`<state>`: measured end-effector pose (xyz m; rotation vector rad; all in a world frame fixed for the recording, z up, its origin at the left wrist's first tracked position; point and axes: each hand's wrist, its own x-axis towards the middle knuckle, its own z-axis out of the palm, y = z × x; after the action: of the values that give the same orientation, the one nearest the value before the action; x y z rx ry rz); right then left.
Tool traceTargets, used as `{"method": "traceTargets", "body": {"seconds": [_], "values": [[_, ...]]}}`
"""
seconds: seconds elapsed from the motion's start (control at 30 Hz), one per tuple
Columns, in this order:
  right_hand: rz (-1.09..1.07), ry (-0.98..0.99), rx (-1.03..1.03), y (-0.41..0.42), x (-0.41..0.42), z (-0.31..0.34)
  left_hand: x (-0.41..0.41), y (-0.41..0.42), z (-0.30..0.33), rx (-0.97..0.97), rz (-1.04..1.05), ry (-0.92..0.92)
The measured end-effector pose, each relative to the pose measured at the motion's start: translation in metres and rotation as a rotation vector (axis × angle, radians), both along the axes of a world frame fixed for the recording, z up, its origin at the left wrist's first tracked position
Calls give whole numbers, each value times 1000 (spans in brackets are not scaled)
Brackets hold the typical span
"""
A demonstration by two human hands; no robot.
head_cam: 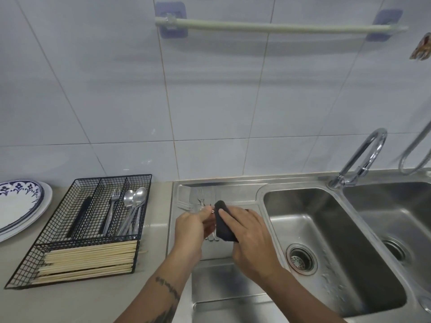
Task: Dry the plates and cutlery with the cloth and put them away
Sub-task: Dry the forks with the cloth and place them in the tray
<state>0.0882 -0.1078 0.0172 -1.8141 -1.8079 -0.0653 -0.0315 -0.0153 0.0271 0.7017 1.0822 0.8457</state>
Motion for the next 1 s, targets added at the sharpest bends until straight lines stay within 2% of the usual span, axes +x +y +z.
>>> {"method": "traceTargets", "body": {"seconds": [0.2, 0.33, 0.47, 0.6, 0.8, 0.87, 1.0], "values": [[-48, -25, 19, 5, 14, 2, -11, 4, -2, 14, 14, 16], [68, -45, 19, 15, -1, 7, -12, 11, -2, 13, 39, -32], [-75, 232, -45, 19, 7, 9, -25, 24, -8, 23, 75, 13], [-56, 367, -42, 29, 14, 10, -62, 47, -17, -18, 48, 165], [-33, 478, -187, 40, -2, -11, -125, 87, -22, -43, 84, 338], [-19, 500, -232, 43, -7, -19, -146, 104, -23, 12, 64, 479], [-10, 546, -311, 50, -11, -26, -186, 147, -30, 200, 72, 926]]}}
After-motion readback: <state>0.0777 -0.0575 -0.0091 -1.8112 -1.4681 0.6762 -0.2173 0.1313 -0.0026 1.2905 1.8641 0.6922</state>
